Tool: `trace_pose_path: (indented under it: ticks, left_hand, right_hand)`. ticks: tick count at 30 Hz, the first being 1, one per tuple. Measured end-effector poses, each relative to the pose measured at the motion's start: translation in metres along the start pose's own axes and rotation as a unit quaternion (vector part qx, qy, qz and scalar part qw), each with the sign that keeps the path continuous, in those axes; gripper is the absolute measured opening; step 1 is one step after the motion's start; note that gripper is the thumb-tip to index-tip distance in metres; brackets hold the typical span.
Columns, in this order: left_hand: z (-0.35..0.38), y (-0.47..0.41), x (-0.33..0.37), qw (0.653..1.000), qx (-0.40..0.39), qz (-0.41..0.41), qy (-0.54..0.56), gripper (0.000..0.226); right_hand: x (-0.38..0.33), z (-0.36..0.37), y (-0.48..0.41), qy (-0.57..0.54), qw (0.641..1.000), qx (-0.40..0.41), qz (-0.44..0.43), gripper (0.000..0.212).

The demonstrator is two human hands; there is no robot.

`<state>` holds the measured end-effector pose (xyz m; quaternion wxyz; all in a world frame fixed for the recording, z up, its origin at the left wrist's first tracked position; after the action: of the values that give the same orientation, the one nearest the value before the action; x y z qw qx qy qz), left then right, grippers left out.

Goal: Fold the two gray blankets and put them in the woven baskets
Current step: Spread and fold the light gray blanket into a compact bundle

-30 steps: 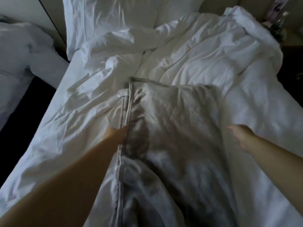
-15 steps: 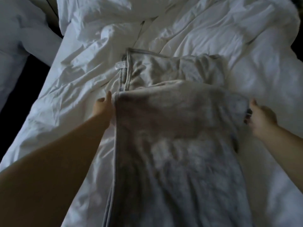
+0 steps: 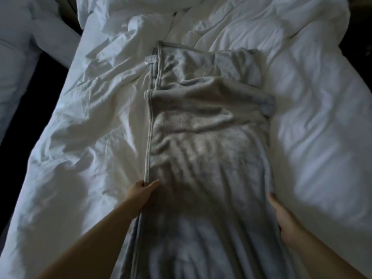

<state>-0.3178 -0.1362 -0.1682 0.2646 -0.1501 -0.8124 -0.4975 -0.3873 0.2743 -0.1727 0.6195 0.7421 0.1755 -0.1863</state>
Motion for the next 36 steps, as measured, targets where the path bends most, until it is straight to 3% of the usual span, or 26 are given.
trace_pose_path:
  ticks: [4,6,11,15,18,20,22,24,28,32,34,36]
  left_hand:
    - [-0.008,0.046,-0.046,0.996,0.041,-0.023,-0.082,0.030]
    - [-0.018,0.066,-0.041,0.991,0.085,0.005,-0.104,0.034]
    - [-0.051,0.091,0.055,0.972,0.189,0.102,-0.096,0.042]
    - [-0.078,0.086,0.143,0.959,0.234,0.152,0.045,0.048]
    - [-0.098,0.062,0.196,0.952,0.209,0.184,0.124,0.047]
    - [-0.104,0.038,0.199,0.960,0.165,0.170,0.146,0.045]
    - [-0.099,0.018,0.175,0.980,0.146,0.129,0.040,0.056]
    - [-0.085,0.004,0.124,0.991,0.119,0.059,-0.021,0.065]
    - [-0.045,0.029,0.002,0.996,-0.005,-0.083,0.023,0.051]
    - [-0.021,0.063,-0.077,0.997,-0.007,-0.075,0.000,0.044]
    - [-0.008,0.080,-0.090,0.995,-0.043,-0.050,-0.079,0.041]
    - [-0.004,0.091,-0.075,0.984,-0.027,0.012,-0.178,0.040]
  right_hand:
    - [0.052,-0.019,0.048,0.141,0.986,0.081,-0.036,0.044]
    - [0.049,-0.028,0.069,0.200,0.967,0.135,-0.086,0.039]
    - [-0.035,-0.025,0.105,0.126,0.957,0.208,-0.160,0.034]
    - [-0.137,-0.011,0.100,-0.023,0.962,0.185,-0.202,0.030]
    - [-0.205,0.008,0.082,0.021,0.955,0.160,-0.248,0.043]
    - [-0.221,0.019,0.062,0.066,0.963,0.127,-0.226,0.059]
    - [-0.204,0.026,0.041,0.072,0.978,0.058,-0.185,0.058]
    - [-0.156,0.024,0.025,0.083,0.986,0.043,-0.135,0.053]
    - [-0.006,-0.007,0.019,0.105,0.994,0.032,0.027,0.056]
    - [0.087,-0.032,0.052,0.043,0.993,0.022,0.107,0.049]
    - [0.098,-0.036,0.066,0.084,0.993,0.035,0.075,0.044]
    - [0.078,-0.038,0.073,0.138,0.986,0.094,-0.005,0.043]
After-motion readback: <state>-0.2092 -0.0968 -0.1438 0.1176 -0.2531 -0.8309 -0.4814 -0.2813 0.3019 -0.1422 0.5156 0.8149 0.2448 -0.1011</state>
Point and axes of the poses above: each hand's wrist, its own y-axis away from the middle knuckle, its own z-axis out of the palm, x = y × z, the point moved 3 cm from there along -y, towards the middle knuckle, and after that the axes turned 5 degrees about y, right-handed, at the moved point
